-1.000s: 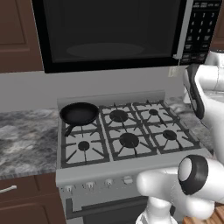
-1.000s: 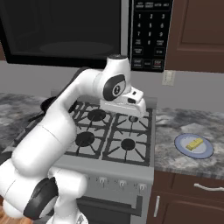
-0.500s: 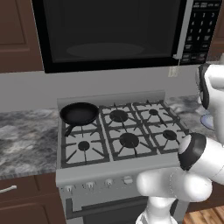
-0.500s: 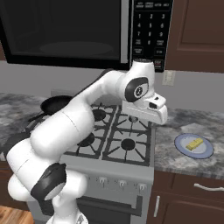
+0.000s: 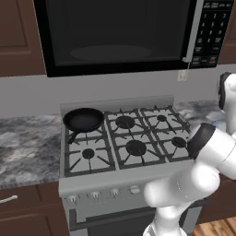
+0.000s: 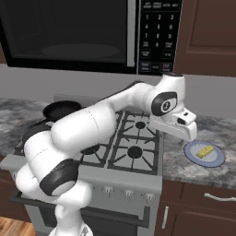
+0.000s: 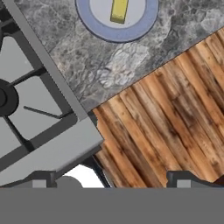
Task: Pick up the butter stick and place it in the pan. Then turn on the burner for the pan.
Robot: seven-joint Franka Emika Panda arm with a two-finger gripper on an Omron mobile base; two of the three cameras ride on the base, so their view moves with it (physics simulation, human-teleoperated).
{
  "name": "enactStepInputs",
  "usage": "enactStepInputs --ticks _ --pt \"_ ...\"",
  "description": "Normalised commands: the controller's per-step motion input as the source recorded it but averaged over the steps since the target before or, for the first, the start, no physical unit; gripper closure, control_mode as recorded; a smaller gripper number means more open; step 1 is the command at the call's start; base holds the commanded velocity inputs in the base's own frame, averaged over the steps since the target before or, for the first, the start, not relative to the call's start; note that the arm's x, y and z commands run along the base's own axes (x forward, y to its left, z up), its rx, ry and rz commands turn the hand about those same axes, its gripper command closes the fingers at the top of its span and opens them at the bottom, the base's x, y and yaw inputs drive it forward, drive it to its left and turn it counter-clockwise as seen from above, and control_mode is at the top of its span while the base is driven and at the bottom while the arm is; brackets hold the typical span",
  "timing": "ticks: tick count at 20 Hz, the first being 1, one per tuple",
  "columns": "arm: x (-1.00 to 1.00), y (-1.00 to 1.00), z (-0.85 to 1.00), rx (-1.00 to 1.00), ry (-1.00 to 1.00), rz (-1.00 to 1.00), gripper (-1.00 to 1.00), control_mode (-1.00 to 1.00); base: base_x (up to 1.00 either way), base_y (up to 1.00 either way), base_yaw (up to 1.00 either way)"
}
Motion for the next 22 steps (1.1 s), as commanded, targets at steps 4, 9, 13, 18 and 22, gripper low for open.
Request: enactStepInputs --ticks 4,9,13,18,22 --pt "0.24 -0.44 -0.34 0.04 0.00 -0.07 -1.00 -1.00 0.00 0.00 0.00" --pt "0.33 -0.38 -0.26 0.00 0.00 -0.01 -1.00 -1.00 0.00 0.00 0.00" --pt "0.36 -0.35 -0.27 0.01 0.00 0.00 -1.00 -1.00 0.00 0.00 0.00" --pt "0.37 -0.31 -0.31 0.03 0.00 -0.02 -1.00 -1.00 0.00 0.00 0.00" --pt "0.40 -0.27 -0.29 0.07 0.00 -0.08 -1.00 -1.00 0.00 0.00 0.00"
